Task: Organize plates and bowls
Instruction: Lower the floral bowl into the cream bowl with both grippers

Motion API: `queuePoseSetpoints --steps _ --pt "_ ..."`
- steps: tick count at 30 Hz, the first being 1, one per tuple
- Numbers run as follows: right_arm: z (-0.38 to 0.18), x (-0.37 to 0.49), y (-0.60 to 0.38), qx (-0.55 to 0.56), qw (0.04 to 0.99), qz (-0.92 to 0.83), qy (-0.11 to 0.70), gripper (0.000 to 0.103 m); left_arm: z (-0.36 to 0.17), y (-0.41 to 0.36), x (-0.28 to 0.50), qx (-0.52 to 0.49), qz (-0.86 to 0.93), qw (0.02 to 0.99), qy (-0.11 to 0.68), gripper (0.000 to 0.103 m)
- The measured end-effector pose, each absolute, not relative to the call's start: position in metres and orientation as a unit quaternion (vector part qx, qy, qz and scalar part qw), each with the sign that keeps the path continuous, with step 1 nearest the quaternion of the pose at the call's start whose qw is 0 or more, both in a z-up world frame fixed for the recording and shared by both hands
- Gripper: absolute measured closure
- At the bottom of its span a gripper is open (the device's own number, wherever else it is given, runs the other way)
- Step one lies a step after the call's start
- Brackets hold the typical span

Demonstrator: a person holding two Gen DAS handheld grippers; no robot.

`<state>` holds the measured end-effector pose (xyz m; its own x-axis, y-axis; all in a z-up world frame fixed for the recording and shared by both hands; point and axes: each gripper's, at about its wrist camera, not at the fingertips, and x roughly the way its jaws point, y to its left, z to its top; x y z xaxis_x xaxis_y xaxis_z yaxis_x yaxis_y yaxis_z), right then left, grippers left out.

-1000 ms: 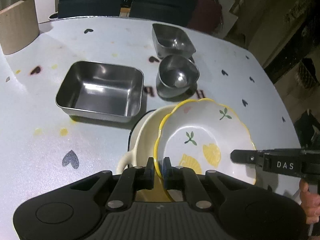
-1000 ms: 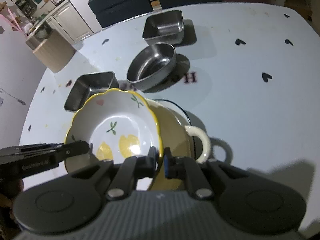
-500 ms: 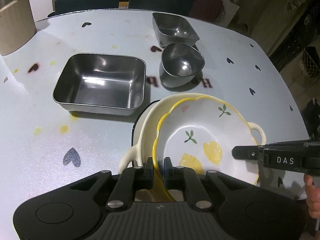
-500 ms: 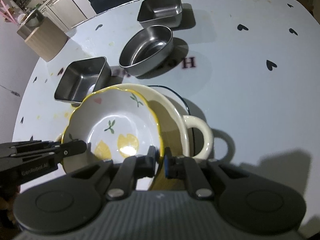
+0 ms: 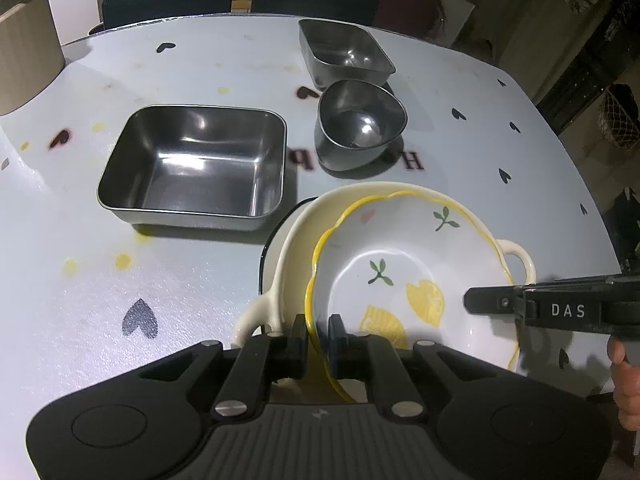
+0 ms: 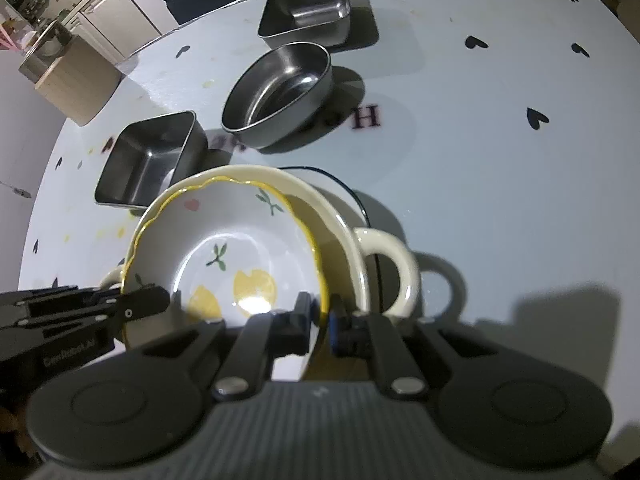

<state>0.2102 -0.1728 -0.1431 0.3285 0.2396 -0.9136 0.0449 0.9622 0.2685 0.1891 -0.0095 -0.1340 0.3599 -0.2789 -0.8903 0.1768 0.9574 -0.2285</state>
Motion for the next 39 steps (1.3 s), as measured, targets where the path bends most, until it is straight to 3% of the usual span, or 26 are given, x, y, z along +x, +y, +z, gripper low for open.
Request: queuePoseSetpoints --steps 21,39 --pt "-0.132 0.208 -0.178 0.127 0.804 0.064 0.577 0.089 -0.126 0.001 0.188 -0.065 -0.141 0.819 0.553 0.095" --pt "-0.132 0.206 -0.173 0.108 0.809 0.073 0.573 0.091 -0.123 0.005 0.188 -0.071 -0.14 0.812 0.562 0.094"
